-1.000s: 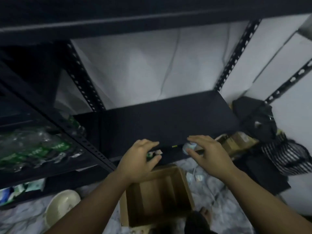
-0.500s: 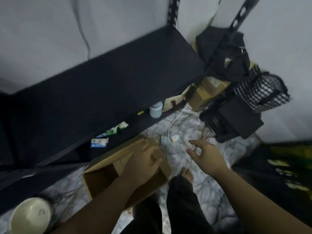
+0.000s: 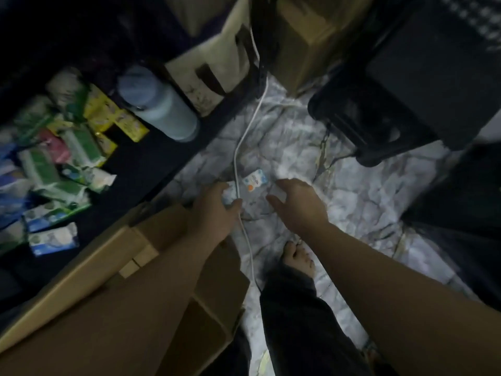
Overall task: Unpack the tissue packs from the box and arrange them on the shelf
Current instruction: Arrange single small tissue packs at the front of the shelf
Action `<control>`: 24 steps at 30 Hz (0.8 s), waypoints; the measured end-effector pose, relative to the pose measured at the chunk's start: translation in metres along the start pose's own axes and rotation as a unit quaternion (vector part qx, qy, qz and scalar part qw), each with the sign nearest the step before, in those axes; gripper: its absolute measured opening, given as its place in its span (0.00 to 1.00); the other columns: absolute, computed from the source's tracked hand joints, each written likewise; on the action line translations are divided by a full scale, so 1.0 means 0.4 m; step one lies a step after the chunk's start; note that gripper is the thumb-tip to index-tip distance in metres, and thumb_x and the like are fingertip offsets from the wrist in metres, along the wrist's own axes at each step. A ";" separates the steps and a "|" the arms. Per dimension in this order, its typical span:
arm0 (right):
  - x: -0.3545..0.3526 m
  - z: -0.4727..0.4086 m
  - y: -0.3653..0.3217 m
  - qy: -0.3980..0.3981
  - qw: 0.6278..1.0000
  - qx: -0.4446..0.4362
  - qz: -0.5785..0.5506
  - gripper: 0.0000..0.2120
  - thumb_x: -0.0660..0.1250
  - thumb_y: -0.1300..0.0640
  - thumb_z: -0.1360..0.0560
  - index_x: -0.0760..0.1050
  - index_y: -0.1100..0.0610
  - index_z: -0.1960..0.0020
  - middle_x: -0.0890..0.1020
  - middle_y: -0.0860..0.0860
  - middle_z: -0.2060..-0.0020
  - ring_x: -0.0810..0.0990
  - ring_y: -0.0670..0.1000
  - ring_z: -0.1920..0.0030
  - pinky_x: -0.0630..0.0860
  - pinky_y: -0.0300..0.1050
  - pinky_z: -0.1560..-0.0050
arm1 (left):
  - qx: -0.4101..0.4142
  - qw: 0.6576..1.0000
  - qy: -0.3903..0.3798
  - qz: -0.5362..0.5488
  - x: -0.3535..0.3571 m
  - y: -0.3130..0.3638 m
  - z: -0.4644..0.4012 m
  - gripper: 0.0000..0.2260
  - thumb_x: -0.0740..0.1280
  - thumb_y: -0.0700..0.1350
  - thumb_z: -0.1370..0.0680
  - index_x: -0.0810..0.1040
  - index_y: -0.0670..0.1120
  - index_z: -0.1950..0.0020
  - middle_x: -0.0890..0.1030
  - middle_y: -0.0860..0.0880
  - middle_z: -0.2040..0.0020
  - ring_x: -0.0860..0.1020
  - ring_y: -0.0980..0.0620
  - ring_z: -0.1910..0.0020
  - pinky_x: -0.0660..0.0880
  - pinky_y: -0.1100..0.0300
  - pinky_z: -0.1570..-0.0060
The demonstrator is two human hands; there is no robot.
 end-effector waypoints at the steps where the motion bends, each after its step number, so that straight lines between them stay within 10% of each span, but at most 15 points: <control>1: 0.035 -0.046 0.019 -0.005 1.000 -0.009 0.008 0.24 0.68 0.46 0.20 0.74 0.55 0.28 0.79 0.56 0.35 0.76 0.58 0.36 0.74 0.50 0.39 | -0.013 1.000 0.001 -0.008 0.030 -0.023 -0.051 0.20 0.73 0.49 0.21 0.78 0.43 0.31 0.81 0.45 0.37 0.80 0.45 0.40 0.71 0.60 0.47; 11: 0.305 -0.374 0.114 -0.057 0.996 -0.066 0.030 0.29 0.71 0.48 0.21 0.69 0.49 0.23 0.68 0.54 0.23 0.65 0.59 0.25 0.69 0.56 0.28 | -0.132 0.989 0.061 0.009 0.224 -0.276 -0.383 0.29 0.78 0.52 0.26 0.74 0.45 0.28 0.78 0.41 0.34 0.77 0.39 0.35 0.77 0.48 0.36; 24: 0.307 -0.351 0.227 -0.054 0.991 0.102 -0.070 0.15 0.71 0.49 0.22 0.81 0.59 0.41 0.85 0.58 0.47 0.83 0.59 0.45 0.79 0.47 0.46 | -0.172 0.984 0.011 0.037 0.250 -0.246 -0.356 0.25 0.79 0.51 0.27 0.81 0.37 0.36 0.83 0.39 0.39 0.83 0.38 0.42 0.81 0.45 0.43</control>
Point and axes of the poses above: each hand's wrist, its own z-axis away from the middle knuckle, its own x-axis out of the palm, y = z × x, the point moved 9 cm from there along -z, towards the middle knuckle
